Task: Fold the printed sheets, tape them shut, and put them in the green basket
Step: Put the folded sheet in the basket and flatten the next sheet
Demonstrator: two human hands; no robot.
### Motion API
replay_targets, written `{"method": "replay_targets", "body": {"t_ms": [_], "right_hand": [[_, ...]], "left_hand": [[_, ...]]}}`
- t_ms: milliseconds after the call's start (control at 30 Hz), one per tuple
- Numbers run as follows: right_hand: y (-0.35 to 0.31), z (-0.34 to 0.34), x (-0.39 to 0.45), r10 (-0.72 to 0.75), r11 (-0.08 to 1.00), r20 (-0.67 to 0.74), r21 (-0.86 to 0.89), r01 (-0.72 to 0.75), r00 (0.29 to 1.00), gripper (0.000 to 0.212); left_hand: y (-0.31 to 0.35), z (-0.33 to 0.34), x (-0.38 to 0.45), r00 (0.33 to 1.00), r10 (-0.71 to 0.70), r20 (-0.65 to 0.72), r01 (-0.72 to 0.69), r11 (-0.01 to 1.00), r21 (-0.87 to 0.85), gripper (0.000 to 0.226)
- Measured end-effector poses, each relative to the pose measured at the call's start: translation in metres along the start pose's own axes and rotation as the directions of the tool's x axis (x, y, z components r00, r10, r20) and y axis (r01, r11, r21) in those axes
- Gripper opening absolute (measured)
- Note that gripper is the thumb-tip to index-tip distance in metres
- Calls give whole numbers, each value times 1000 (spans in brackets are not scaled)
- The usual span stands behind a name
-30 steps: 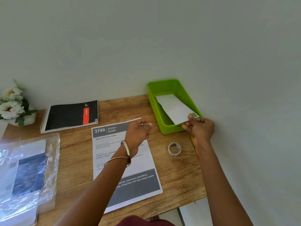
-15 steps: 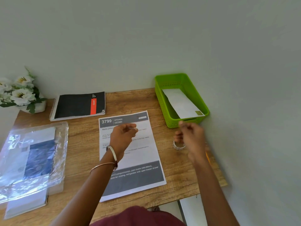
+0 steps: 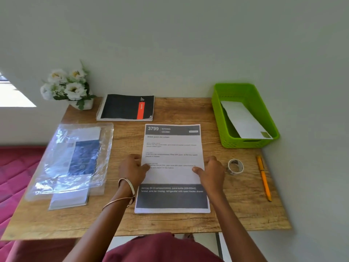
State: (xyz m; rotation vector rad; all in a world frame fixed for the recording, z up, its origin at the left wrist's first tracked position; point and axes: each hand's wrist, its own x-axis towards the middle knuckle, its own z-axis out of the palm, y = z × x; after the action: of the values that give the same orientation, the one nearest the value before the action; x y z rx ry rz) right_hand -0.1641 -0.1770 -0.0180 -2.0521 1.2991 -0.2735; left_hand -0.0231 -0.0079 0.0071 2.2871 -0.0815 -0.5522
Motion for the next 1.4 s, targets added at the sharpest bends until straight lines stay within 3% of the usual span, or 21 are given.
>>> {"method": "replay_targets", "body": {"t_ms": [167, 300, 433, 633, 733, 867, 967, 1100, 1200, 1300, 1400], "right_hand": [[-3, -5, 1, 135, 946, 50, 290, -144, 990, 30], [-5, -13, -2, 108, 880, 70, 457, -129, 992, 10], [-12, -22, -6, 34, 881, 19, 472, -39, 999, 10], [-12, -22, -9, -65, 938, -155, 329, 114, 986, 7], [-12, -28, -13, -80, 915, -215, 371, 158, 973, 8], [-13, -35, -15, -13, 744, -29, 667, 29, 1000, 11], [-12, -40, -16, -30, 654, 73, 756, -35, 997, 12], [-8, -39, -13, -59, 691, 243, 710, -136, 968, 15], [-4, -36, -8, -31, 755, 376, 616, -225, 926, 16], [-6, -31, -1, 17, 799, 355, 557, -226, 935, 26], [-15, -30, 9, 47, 735, 272, 642, -218, 961, 36]], "left_hand": [[-5, -2, 0, 999, -15, 42, 21, 989, -144, 37], [-11, -3, 4, 997, -65, 48, 75, 960, -270, 38], [-13, -2, 8, 996, -54, 75, 76, 940, -332, 41], [-10, 0, 10, 996, -22, 91, 56, 918, -392, 37], [-6, -1, 8, 995, 6, 98, 36, 906, -423, 33], [-1, -8, 12, 983, 83, 161, 3, 882, -471, 40], [1, -15, 17, 961, 114, 250, 52, 819, -572, 43], [0, -20, 22, 955, 102, 279, 106, 760, -642, 41], [-4, -20, 26, 971, 56, 231, 104, 772, -627, 43], [-7, -22, 25, 971, 57, 233, 97, 797, -597, 36], [-7, -24, 23, 964, 96, 246, 60, 828, -558, 44]]}}
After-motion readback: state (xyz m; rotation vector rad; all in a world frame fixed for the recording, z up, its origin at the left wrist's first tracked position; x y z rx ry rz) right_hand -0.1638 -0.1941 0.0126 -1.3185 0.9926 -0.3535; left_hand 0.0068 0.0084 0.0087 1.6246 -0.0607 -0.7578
